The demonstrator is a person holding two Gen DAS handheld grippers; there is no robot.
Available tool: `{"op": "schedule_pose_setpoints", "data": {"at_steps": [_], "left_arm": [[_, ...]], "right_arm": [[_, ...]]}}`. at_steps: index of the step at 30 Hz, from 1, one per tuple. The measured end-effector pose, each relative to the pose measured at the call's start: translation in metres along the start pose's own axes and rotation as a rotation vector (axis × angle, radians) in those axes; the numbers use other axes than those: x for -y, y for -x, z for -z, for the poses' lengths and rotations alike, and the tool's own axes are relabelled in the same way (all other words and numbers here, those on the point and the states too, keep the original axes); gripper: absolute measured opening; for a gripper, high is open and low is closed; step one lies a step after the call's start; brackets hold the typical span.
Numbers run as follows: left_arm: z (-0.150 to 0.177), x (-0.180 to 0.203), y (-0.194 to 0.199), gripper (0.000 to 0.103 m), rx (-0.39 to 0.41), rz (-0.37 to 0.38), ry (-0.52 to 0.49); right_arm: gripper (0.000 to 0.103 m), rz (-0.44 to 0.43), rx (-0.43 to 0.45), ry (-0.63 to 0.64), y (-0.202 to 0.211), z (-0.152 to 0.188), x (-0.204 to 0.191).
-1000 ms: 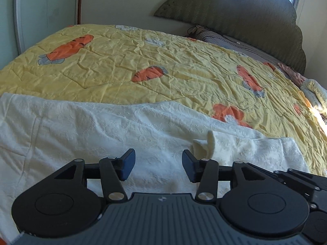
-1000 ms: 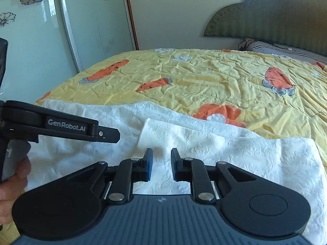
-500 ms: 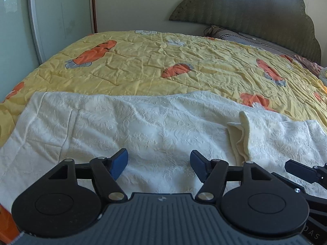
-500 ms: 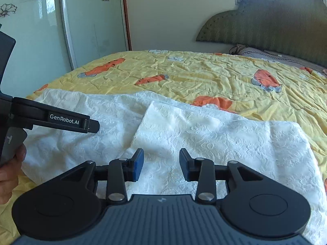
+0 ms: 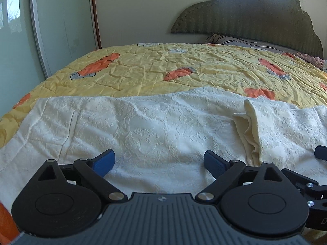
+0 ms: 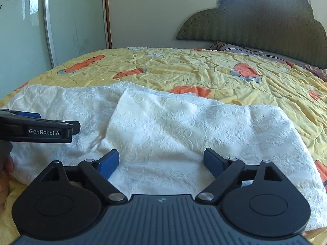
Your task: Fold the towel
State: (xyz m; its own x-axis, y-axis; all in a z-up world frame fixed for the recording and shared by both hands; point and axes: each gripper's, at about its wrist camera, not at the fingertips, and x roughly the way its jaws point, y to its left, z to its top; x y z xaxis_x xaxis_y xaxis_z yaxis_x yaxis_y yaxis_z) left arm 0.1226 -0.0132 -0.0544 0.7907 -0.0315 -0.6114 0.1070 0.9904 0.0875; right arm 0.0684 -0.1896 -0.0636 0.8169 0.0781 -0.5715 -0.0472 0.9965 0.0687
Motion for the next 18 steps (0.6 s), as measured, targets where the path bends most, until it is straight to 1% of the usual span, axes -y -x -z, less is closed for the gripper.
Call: {"op": "schedule_pose_setpoints", "data": {"at_steps": [2,7,18], "left_arm": [[0.0006,-0.0011,-0.0007,0.096,0.001,0.006,0.008],[0.0020,-0.0025,-0.0015,0.099,0.005,0.014,0.017],[0.0026,-0.0021,-0.0017,0.101,-0.001,0.013,0.012]], "right_arm": [[0.103,0.044,-0.005,0.001,-0.0008,0.0002,-0.0019],[0.103,0.024,-0.017,-0.034,-0.0024,0.0007,0.0040],[0.103,0.029,-0.016,-0.029,-0.0016,0.0011,0.0037]]}}
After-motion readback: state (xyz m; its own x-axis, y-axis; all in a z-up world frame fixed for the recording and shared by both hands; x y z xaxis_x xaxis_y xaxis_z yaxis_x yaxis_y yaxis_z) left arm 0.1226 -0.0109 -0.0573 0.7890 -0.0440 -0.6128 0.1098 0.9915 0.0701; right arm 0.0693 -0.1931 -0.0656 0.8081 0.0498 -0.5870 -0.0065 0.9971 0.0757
